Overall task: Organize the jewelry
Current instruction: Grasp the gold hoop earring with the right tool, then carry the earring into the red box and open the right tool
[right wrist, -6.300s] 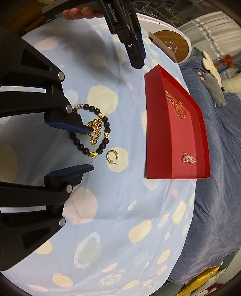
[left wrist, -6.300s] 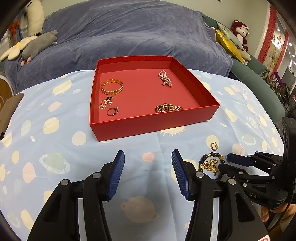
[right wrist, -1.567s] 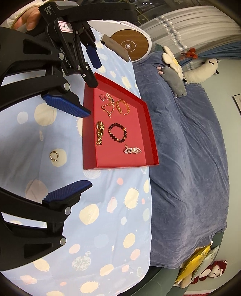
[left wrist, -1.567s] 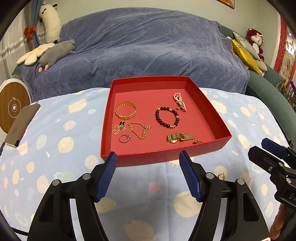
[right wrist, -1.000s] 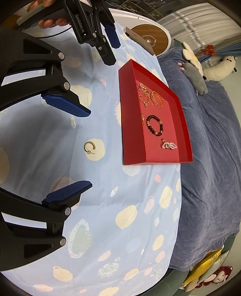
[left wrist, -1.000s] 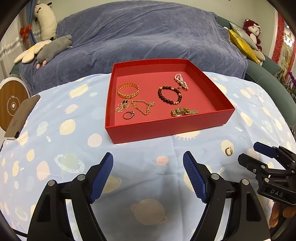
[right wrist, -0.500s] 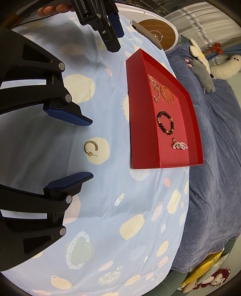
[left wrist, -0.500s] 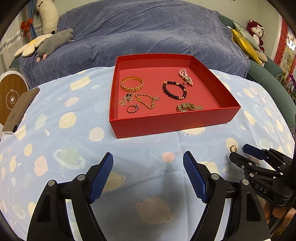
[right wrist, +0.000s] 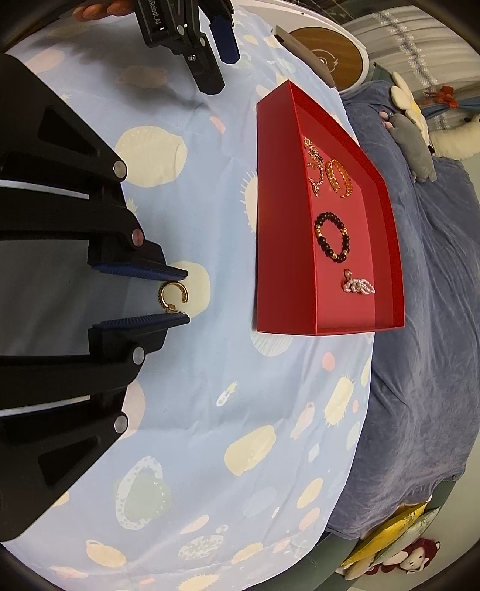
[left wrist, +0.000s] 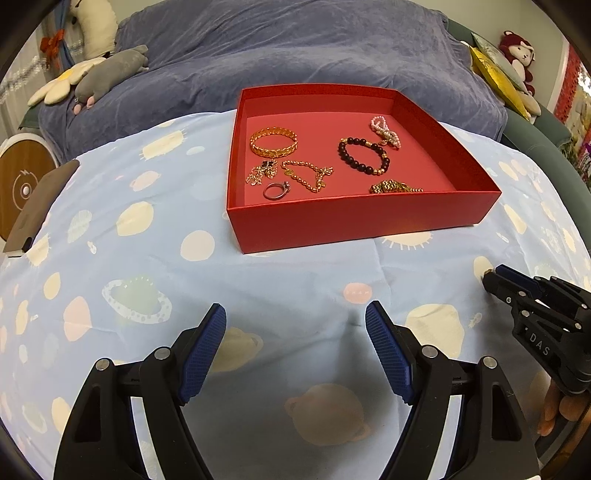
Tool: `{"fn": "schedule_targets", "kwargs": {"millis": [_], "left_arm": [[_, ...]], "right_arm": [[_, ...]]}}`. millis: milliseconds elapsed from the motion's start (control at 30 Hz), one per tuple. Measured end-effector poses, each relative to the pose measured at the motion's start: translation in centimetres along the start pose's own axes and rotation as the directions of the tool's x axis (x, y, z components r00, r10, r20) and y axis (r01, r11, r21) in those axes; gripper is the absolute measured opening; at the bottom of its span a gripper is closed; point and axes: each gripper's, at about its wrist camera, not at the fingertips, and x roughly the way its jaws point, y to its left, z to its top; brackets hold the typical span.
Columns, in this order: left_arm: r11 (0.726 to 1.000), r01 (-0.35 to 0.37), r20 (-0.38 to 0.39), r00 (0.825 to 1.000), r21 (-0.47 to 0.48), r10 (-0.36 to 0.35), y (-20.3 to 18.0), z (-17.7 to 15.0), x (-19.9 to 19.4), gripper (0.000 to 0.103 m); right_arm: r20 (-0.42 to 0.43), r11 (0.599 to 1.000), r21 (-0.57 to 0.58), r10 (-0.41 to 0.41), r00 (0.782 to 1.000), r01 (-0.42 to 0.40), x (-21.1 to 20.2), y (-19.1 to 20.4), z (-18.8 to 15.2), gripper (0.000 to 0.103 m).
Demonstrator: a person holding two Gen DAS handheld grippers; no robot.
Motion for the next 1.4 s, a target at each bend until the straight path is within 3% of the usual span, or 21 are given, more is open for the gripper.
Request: {"fn": "schedule_targets", "kwargs": {"millis": [267,333,400,467,500,567,667,800,933,1133,1400], "left_arm": [[1.0,-0.022,-0.022,1.0,0.019,0.022,0.3,-1.3,1.8,0.075],[0.999,-0.025,0.009,1.0,0.025,0.024,0.3,-1.7,1.6,0.073],[0.999,-0.017,0.034,0.999,0.032,0.016,0.1,-2.0,1.3,0.064],[0.998,-0.009,0.056,0.998,0.06,0.006,-0.5,-2.3,1.0,0.042],[0.997,-0.003,0.061,0.998,0.076,-0.001,-0.9,-2.4,0.8,0.037],[0.995,0.015,0.057,0.998,0.095,-0.021,-1.5,-2.4,0.7,0.013],[0.995,0.051,0.041,0.998,0.08,-0.054,-1.4,-2.2,0.7,0.001],[0.993,0.113,0.007,0.994,0.019,-0.113,-0.5,-1.5,0.6,0.0],[0.989,0.149,0.041,0.988,-0.013,-0.148,-0.1,-0.4,-1.0,0.0],[0.988,0.148,0.041,0.988,-0.047,-0.146,-0.1,0.3,-1.9,0.0],[0.987,0.155,0.123,0.981,-0.033,-0.15,0.5,1.6,-4.4,0.0]], "right_arm": [[-0.01,0.998,0.01,0.056,0.998,-0.056,-0.8,0.8,-0.1,0.017],[-0.011,0.998,0.009,0.063,0.998,-0.063,-1.0,1.1,-0.1,0.017],[-0.014,0.998,0.009,0.069,0.998,-0.069,-1.2,1.2,-0.1,0.017],[-0.017,0.997,0.012,0.074,0.997,-0.074,-1.3,1.5,-0.1,0.017],[-0.018,0.997,0.015,0.078,0.997,-0.078,-1.3,1.6,0.0,0.017],[-0.017,0.996,0.02,0.086,0.996,-0.085,-1.3,1.8,0.3,0.017],[-0.008,0.995,0.02,0.097,0.995,-0.096,-1.7,2.3,0.7,0.017],[0.013,0.994,0.022,0.111,0.994,-0.111,-2.5,2.8,1.5,0.017],[0.039,0.992,0.037,0.118,0.992,-0.119,-3.3,3.1,2.3,0.017],[0.073,0.989,0.06,0.131,0.989,-0.136,-4.2,3.2,3.5,0.017],[0.104,0.988,0.071,0.132,0.986,-0.14,-4.8,3.0,4.8,0.017]]}}
